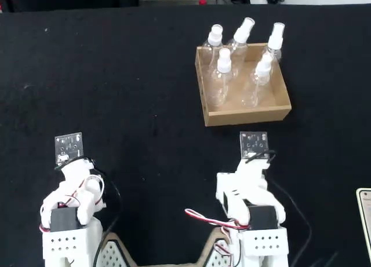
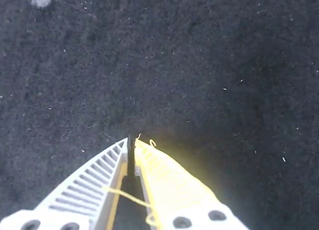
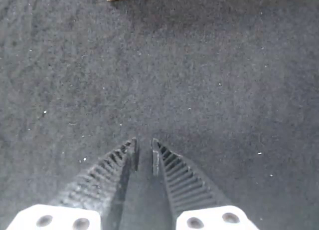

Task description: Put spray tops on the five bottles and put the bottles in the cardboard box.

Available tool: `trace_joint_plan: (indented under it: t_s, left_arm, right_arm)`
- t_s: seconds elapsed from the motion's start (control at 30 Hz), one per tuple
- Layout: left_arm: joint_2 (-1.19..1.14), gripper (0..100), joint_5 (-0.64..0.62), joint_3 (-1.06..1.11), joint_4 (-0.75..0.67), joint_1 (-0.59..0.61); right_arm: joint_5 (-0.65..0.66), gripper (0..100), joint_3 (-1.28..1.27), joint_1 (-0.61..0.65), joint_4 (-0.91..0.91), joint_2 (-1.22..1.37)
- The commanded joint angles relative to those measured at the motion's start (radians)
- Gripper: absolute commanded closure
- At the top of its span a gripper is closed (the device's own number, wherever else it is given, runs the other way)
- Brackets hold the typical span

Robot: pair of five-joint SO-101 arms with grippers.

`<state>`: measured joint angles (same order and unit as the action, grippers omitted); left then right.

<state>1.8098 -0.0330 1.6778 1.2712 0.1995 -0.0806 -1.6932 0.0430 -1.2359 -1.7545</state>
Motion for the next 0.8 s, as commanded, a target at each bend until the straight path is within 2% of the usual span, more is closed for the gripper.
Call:
trace_joint_plan:
  t_s: [0.0,0.2,0.33,0.77]
  left_arm:
    - [0.015,97,-0.002,0.021,0.006,0.002]
    - [0.018,97,-0.002,0.021,0.008,0.001]
    - [0.021,97,-0.002,0.021,0.009,0.001]
    - [0.018,97,-0.002,0.021,0.006,0.002]
  right_arm:
    - [0.009,96.5,0.002,0.003,-0.005,-0.019]
    - [0.009,96.5,0.004,0.0,-0.023,-0.061]
    - [0.008,96.5,0.008,-0.071,-0.072,-0.153]
    - [0.008,96.5,0.008,-0.072,-0.069,-0.142]
